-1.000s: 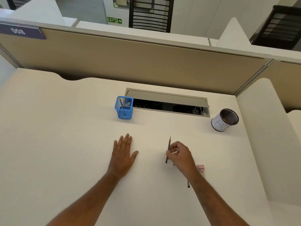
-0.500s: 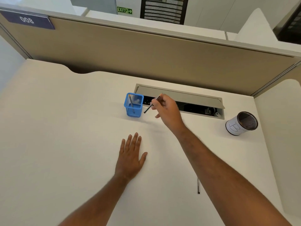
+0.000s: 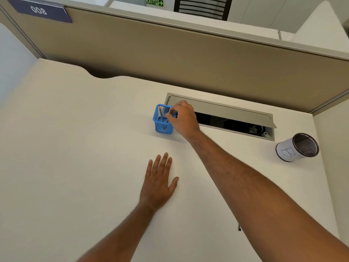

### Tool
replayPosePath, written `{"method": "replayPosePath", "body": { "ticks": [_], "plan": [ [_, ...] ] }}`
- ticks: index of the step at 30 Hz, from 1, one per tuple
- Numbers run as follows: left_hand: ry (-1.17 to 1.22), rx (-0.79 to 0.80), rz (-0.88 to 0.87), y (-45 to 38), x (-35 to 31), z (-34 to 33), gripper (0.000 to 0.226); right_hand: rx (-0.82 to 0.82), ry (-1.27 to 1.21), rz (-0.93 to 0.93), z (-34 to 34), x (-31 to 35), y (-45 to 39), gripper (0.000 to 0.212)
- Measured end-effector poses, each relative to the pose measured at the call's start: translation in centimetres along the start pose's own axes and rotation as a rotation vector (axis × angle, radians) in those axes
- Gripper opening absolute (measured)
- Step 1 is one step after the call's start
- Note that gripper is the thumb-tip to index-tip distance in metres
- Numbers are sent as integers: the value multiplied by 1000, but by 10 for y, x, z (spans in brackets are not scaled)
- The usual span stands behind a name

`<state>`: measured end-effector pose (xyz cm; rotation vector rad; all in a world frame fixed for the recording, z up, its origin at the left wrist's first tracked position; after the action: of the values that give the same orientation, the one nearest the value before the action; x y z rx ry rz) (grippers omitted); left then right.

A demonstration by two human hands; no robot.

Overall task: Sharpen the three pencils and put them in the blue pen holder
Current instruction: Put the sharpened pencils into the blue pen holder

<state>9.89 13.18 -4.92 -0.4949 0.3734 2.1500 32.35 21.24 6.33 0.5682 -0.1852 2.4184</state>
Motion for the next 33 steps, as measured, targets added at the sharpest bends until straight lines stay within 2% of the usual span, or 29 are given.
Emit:
{"method": "replayPosePath", "body": {
  "ticks": [5, 9, 15, 19, 24, 27, 33],
  "plan": [
    [-3, 1, 0, 0, 0, 1, 75, 71, 70, 0, -6, 4, -5, 26],
    [-4, 8, 4, 0, 0, 1, 75, 66, 2, -16, -3, 4, -5, 23],
    [8, -7, -4, 1, 0, 1, 75, -22, -136, -22, 29, 0, 15, 18],
    [1, -6, 0, 0, 1, 1, 75, -116, -185, -64, 49, -26, 52, 14],
    [6, -10, -6, 0, 1, 0, 75, -38, -234, -339, 58, -91, 123, 9],
    [-4, -15, -10, 1, 2, -1, 75, -22, -149, -437, 59, -126, 168, 15],
    [-14, -1, -1, 0, 2, -1, 75, 113, -32, -611, 48, -184, 247, 27]
  ]
}}
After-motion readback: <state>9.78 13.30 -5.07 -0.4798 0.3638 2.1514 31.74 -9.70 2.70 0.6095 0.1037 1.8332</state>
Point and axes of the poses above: each hand's wrist, its own y-axis away from the middle knuckle, its own z-axis out of the back of the hand, x = y × z, the point moved 5 cm from there along -y, towards the middle knuckle, and after that the axes turned 12 degrees about y, right-handed, at the moved point
